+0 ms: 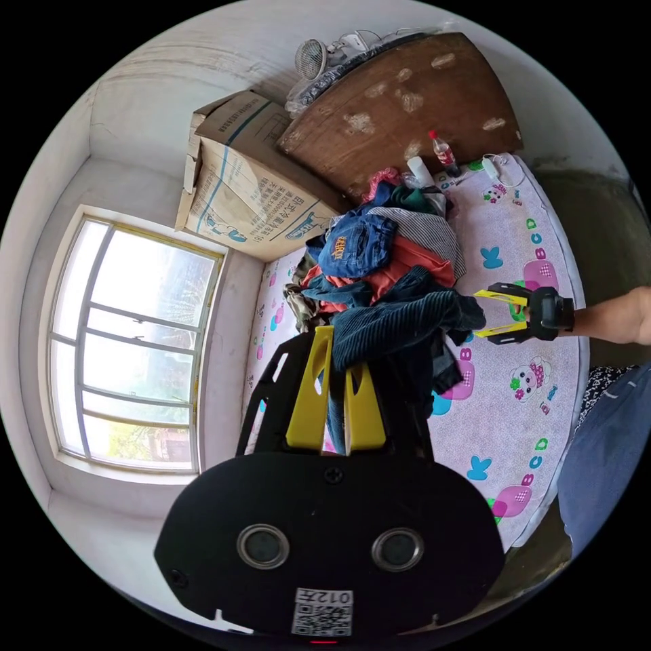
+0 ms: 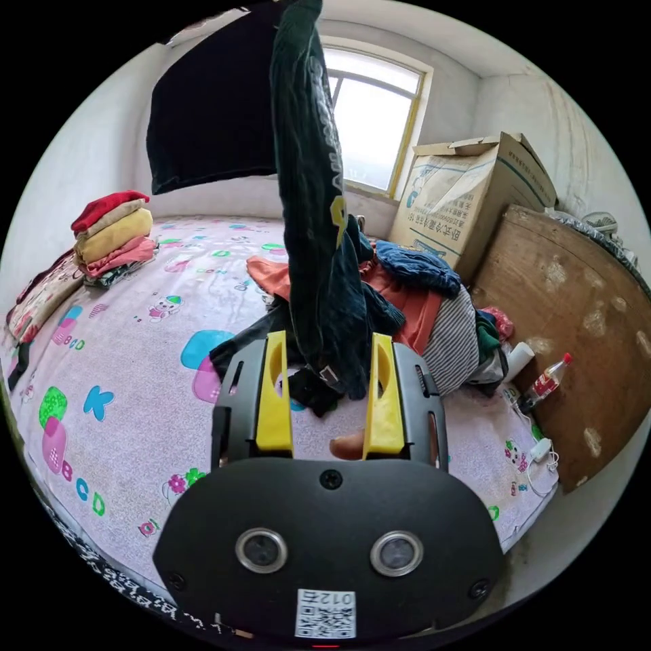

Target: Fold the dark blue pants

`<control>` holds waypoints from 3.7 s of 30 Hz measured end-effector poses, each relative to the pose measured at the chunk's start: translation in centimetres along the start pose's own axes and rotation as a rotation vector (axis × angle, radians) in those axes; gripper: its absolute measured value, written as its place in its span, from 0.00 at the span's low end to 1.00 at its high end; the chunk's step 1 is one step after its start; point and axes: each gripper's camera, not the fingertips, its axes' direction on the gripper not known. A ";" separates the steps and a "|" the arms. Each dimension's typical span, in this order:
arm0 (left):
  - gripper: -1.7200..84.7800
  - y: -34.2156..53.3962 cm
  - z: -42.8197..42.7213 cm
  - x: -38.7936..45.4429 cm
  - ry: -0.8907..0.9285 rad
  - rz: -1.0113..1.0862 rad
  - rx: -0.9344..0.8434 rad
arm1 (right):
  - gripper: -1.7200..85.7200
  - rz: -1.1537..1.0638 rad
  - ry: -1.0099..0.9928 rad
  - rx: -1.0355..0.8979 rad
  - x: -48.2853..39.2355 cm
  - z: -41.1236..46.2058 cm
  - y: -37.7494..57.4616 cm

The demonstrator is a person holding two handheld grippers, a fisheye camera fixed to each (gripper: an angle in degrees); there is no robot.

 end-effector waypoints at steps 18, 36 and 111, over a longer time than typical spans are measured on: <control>0.02 19.9 -10.2 -19.1 0.128 -0.355 0.020 | 0.06 -0.491 0.311 0.119 -9.5 -12.4 -17.8; 0.02 56.5 -36.6 -33.6 -0.070 -0.701 0.305 | 0.05 -1.055 0.633 0.250 -42.3 -40.0 -44.1; 0.09 104.5 41.9 -14.6 1.086 -2.172 0.213 | 0.07 -1.058 -0.077 -0.839 -16.7 -5.0 34.3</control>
